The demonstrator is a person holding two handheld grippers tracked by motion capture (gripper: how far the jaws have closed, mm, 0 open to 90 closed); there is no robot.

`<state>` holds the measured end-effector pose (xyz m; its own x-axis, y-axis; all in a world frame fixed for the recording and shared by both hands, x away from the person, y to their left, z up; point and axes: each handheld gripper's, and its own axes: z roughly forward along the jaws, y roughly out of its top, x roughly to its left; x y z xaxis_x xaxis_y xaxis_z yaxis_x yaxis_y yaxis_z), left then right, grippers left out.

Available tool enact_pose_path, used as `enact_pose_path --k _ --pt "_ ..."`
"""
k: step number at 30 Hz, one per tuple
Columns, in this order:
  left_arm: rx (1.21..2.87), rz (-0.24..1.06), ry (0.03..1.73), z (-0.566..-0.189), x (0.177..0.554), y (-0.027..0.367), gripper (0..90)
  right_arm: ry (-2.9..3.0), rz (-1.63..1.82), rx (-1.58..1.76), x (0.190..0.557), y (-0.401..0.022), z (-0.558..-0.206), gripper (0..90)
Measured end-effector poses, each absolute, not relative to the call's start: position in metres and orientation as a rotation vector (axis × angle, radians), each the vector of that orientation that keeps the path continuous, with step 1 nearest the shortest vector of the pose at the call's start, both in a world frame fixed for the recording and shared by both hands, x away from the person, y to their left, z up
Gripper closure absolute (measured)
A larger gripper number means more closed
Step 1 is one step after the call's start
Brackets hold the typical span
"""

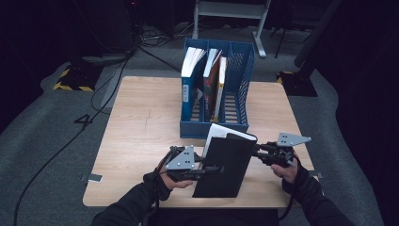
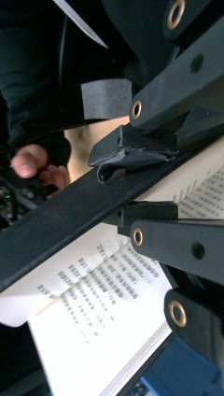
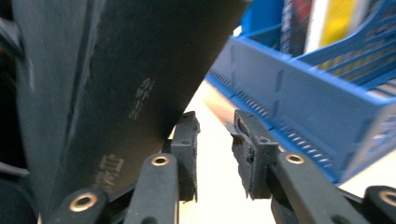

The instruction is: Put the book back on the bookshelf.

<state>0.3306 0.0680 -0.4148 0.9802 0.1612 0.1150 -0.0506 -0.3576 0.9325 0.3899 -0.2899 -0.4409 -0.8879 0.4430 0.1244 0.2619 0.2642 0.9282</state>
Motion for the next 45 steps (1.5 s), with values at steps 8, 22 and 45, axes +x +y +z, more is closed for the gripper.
enact_pose_path --k 8,22,45 --pt "1.949 0.209 0.058 -0.419 0.333 0.060 76.5 2.275 1.674 0.573 0.381 -0.306 -0.414 70.6" --pt "1.974 0.254 0.222 -0.426 0.322 0.090 77.1 2.281 1.600 0.517 0.358 -0.306 -0.404 56.4" --pt "2.127 0.298 0.224 -0.451 0.325 0.076 58.5 2.446 1.508 0.411 0.317 -0.296 -0.412 35.8"
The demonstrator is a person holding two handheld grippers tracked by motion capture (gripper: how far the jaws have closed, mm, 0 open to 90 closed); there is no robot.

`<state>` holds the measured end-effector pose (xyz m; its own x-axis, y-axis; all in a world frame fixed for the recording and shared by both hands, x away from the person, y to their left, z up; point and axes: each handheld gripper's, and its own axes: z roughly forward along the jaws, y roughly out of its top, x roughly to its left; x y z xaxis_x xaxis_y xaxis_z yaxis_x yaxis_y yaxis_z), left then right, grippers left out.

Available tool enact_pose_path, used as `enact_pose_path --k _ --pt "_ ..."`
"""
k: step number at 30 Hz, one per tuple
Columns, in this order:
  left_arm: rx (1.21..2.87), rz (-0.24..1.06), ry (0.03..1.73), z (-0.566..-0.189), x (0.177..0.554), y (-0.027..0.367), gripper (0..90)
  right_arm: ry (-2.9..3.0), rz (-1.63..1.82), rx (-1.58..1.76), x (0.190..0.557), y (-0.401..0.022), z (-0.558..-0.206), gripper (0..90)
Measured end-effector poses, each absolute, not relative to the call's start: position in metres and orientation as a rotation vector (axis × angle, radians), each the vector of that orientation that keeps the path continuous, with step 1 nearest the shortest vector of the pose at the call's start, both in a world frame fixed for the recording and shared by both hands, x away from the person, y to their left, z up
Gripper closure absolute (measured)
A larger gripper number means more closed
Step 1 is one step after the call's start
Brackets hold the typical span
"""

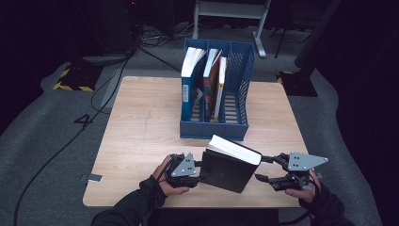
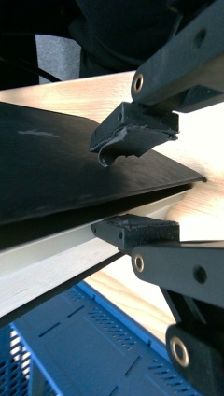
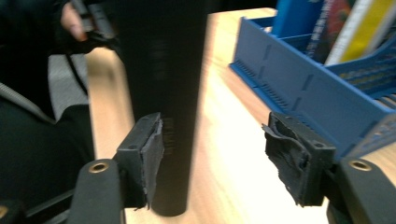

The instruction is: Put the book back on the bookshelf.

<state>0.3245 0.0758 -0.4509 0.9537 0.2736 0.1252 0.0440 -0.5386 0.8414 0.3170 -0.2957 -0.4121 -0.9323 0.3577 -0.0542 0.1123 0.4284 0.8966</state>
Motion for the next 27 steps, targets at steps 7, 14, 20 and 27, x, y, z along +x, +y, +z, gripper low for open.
enact_pose_path --k 7,14,20,27 --pt "2.159 0.288 0.209 -0.458 0.328 0.073 57.3 2.476 1.510 0.326 0.310 -0.269 -0.405 33.6" --pt "2.201 0.335 0.217 -0.468 0.331 0.068 47.0 2.451 1.518 0.384 0.317 -0.250 -0.397 36.1" --pt "2.210 0.316 0.251 -0.477 0.336 0.064 37.9 2.461 1.511 0.432 0.324 -0.235 -0.391 36.9" --pt "2.180 0.363 0.298 -0.480 0.344 0.056 40.4 2.473 1.435 0.486 0.329 -0.227 -0.387 37.6"
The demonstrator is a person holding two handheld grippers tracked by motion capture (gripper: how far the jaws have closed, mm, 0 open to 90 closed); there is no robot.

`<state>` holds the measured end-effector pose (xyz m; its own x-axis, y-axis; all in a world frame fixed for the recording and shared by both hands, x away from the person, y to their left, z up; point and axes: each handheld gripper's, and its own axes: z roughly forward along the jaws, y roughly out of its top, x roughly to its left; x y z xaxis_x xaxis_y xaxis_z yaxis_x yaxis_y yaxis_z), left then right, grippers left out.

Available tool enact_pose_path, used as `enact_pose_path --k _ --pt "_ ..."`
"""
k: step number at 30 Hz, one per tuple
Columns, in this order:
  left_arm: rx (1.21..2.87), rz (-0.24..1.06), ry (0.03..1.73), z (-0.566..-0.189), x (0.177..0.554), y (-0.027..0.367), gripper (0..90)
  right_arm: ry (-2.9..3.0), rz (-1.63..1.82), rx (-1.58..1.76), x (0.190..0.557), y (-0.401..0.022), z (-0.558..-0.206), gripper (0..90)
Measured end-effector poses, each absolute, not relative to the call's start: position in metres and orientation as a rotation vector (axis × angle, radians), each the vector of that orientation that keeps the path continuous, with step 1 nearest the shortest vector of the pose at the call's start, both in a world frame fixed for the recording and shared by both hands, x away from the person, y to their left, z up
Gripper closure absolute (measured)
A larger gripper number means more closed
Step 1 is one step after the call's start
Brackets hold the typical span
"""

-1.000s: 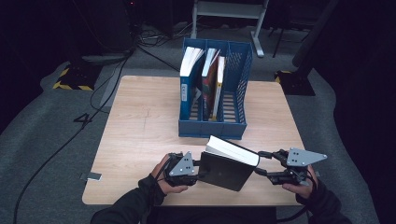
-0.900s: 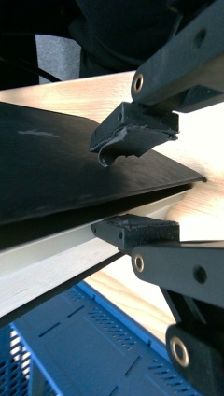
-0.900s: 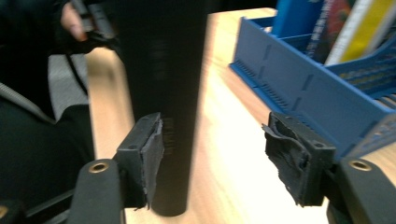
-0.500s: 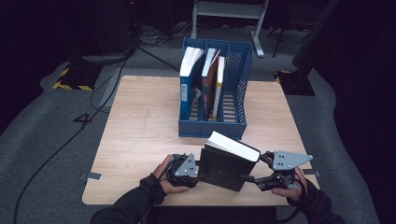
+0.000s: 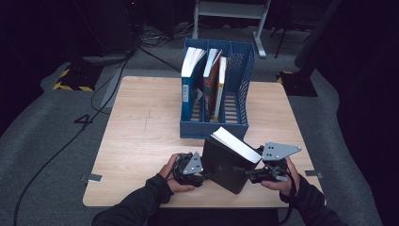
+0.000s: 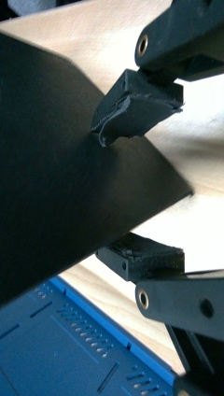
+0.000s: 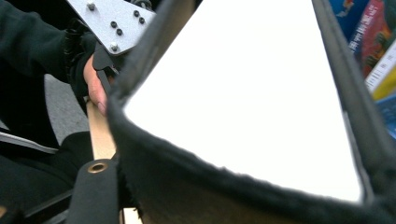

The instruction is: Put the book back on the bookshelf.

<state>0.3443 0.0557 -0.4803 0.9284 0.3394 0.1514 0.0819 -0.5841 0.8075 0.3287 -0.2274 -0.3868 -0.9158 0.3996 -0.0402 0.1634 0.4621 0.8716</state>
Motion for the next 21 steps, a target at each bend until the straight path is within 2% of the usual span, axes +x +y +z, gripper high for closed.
enact_pose_path --k 7,10,12,16,21 --pt "2.151 0.337 0.321 -0.482 0.350 0.047 38.8 2.435 1.405 0.567 0.336 -0.244 -0.381 43.3" --pt "2.156 0.328 0.353 -0.483 0.351 0.048 37.0 2.427 1.394 0.577 0.337 -0.246 -0.380 43.6" --pt "2.179 0.308 0.409 -0.486 0.355 0.050 31.0 2.421 1.384 0.587 0.338 -0.247 -0.380 44.8" --pt "2.208 0.282 0.492 -0.492 0.361 0.050 29.4 2.418 1.386 0.583 0.338 -0.247 -0.380 44.8" --pt "2.220 0.274 0.498 -0.494 0.361 0.050 27.5 2.430 1.382 0.552 0.334 -0.241 -0.380 44.7"
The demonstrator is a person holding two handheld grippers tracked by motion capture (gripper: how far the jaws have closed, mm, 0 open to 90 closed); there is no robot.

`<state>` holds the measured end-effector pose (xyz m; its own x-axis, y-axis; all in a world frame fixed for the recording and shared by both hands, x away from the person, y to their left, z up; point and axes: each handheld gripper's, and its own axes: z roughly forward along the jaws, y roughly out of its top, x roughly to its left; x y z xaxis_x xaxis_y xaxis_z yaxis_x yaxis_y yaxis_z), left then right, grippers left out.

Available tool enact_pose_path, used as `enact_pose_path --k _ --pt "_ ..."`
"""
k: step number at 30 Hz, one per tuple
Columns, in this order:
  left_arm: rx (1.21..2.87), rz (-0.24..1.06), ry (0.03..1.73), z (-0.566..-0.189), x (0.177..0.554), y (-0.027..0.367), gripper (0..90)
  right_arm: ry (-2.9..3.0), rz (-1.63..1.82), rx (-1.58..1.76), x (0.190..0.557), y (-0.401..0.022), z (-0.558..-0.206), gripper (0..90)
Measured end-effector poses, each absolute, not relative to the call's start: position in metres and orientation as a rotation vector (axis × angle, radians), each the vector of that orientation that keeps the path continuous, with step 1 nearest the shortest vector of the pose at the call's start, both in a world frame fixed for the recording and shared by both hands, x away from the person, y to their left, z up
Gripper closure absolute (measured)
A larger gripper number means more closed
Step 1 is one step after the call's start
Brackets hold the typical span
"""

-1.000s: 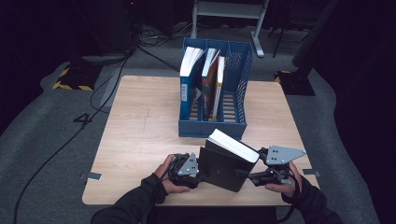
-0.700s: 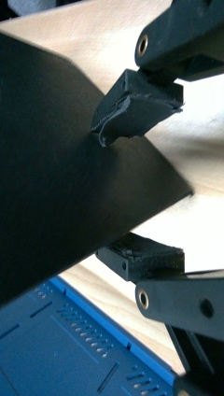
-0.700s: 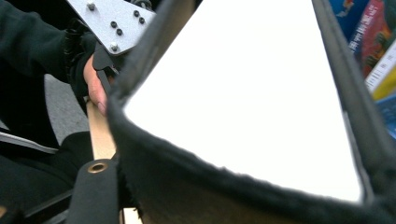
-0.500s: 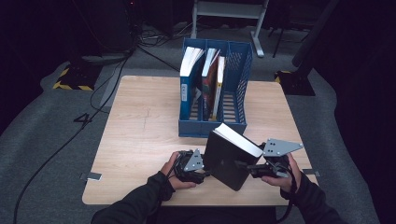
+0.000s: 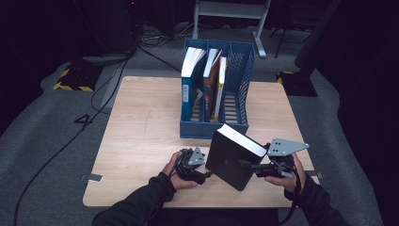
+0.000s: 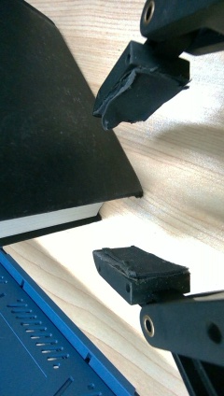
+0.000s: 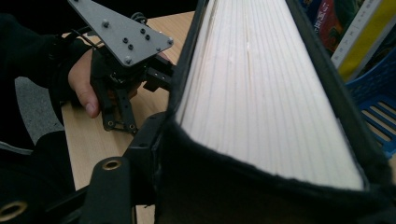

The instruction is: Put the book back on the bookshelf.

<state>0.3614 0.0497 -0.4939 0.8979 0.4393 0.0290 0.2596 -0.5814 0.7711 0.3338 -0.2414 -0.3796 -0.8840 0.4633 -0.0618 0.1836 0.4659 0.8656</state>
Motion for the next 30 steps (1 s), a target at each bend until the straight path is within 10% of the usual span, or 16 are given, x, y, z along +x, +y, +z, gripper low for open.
enact_pose_path --k 30 --pt "2.283 0.318 0.718 -0.499 0.362 0.121 23.9 2.448 1.432 0.624 0.340 -0.238 -0.378 52.4"
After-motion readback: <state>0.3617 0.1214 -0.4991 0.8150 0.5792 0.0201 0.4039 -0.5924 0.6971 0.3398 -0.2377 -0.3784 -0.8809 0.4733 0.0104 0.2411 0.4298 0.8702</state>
